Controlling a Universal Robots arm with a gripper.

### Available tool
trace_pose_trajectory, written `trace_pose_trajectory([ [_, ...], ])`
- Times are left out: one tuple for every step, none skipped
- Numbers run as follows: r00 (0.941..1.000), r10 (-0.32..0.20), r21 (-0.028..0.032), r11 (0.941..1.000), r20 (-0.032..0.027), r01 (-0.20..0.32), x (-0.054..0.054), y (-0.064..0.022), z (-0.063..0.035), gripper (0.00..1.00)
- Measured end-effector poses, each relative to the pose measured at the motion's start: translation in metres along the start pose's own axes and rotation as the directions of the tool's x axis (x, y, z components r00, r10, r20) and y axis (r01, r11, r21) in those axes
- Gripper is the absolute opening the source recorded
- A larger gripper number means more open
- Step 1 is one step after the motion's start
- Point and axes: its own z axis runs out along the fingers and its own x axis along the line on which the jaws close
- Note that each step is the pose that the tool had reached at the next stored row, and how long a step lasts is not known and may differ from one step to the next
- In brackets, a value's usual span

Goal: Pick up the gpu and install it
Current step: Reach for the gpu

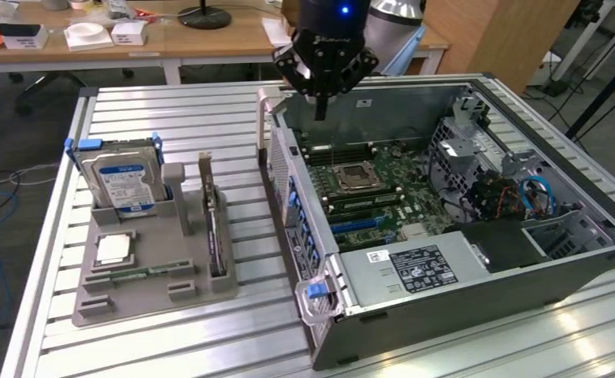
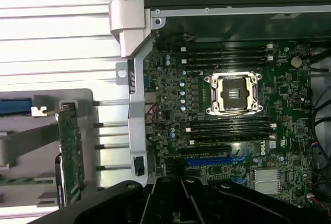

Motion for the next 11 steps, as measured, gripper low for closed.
trace_pose_trajectory([
  [1.0000, 0.000, 0.0000, 1.0000, 0.0000, 0.000, 0.0007, -0.0001, 0.0002, 0.11],
  [1.0000, 0.000, 0.0000, 1.0000, 0.0000, 0.000, 0.0016, -0.0001, 0.0003, 0.11],
  [1.0000, 0.000, 0.0000, 1.0000, 0.0000, 0.000, 0.0024, -0.0002, 0.0005, 0.11],
  [1.0000, 0.000, 0.0000, 1.0000, -0.0001, 0.000, 0.0032, -0.0003, 0.0006, 0.11],
  [1.0000, 0.000, 0.0000, 1.0000, 0.0000, 0.000, 0.0040, -0.0004, 0.0008, 0.11],
  [1.0000, 0.000, 0.0001, 1.0000, -0.0001, 0.000, 0.0051, -0.0004, 0.0009, 0.11],
  [1.0000, 0.000, 0.0000, 1.0000, -0.0001, 0.000, 0.0061, -0.0005, 0.0011, 0.11],
  [1.0000, 0.000, 0.0000, 1.0000, 0.0000, 0.000, 0.0071, -0.0006, 0.0013, 0.11],
  [1.0000, 0.000, 0.0000, 1.0000, -0.0001, 0.000, 0.0081, -0.0007, 0.0015, 0.11],
  [1.0000, 0.000, 0.0000, 1.0000, 0.0000, 0.000, 0.0089, -0.0008, 0.0016, 0.11],
  [1.0000, 0.000, 0.0000, 1.0000, 0.0000, 0.000, 0.0099, -0.0008, 0.0017, 0.11],
])
